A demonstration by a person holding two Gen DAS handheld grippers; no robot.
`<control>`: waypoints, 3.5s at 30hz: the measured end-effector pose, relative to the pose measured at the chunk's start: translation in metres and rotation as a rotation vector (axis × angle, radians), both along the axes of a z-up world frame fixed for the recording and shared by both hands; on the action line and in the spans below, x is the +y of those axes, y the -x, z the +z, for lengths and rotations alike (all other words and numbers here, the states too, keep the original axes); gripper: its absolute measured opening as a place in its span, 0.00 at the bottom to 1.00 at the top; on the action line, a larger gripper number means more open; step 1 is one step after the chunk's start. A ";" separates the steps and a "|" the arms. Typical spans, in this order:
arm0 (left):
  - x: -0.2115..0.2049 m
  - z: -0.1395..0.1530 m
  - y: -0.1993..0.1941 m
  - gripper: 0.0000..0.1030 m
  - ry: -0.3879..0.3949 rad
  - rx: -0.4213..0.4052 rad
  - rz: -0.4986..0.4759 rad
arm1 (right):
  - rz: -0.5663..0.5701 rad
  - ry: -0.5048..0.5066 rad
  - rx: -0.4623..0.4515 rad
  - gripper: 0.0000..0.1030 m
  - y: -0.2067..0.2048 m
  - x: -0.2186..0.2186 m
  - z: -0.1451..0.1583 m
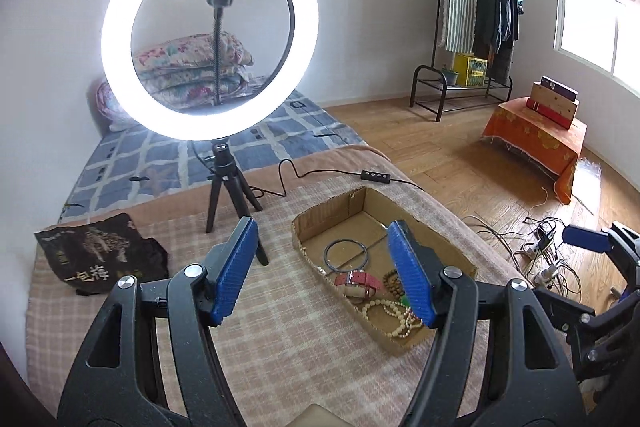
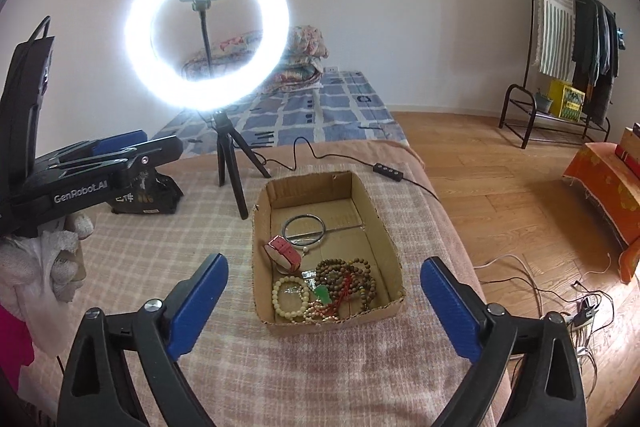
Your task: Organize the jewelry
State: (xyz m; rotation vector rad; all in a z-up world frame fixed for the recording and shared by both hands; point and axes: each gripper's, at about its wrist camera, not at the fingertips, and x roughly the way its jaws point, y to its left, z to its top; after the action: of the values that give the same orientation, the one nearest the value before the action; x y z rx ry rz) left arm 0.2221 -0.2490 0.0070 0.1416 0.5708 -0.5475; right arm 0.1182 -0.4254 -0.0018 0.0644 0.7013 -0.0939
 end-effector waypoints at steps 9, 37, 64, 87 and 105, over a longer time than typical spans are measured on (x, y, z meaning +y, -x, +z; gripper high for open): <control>0.034 0.023 0.058 0.81 0.008 -0.028 0.007 | -0.008 0.033 -0.016 1.00 0.036 0.022 0.023; 0.056 0.004 0.140 1.00 -0.105 -0.104 0.027 | -0.152 0.032 0.036 1.00 0.072 0.010 -0.008; 0.059 0.009 0.152 1.00 -0.088 -0.066 0.006 | -0.150 0.047 0.048 1.00 0.066 0.017 -0.013; 0.060 0.008 0.151 1.00 -0.089 -0.068 0.006 | -0.139 0.040 0.047 1.00 0.064 0.022 -0.012; 0.062 0.013 0.157 1.00 -0.095 -0.122 0.029 | -0.138 0.040 0.049 1.00 0.063 0.025 -0.013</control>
State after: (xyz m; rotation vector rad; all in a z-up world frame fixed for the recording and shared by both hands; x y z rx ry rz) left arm 0.0646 -0.1875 0.0199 0.2552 0.4790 -0.4800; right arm 0.0551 -0.4002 -0.0148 0.0718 0.7437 -0.2420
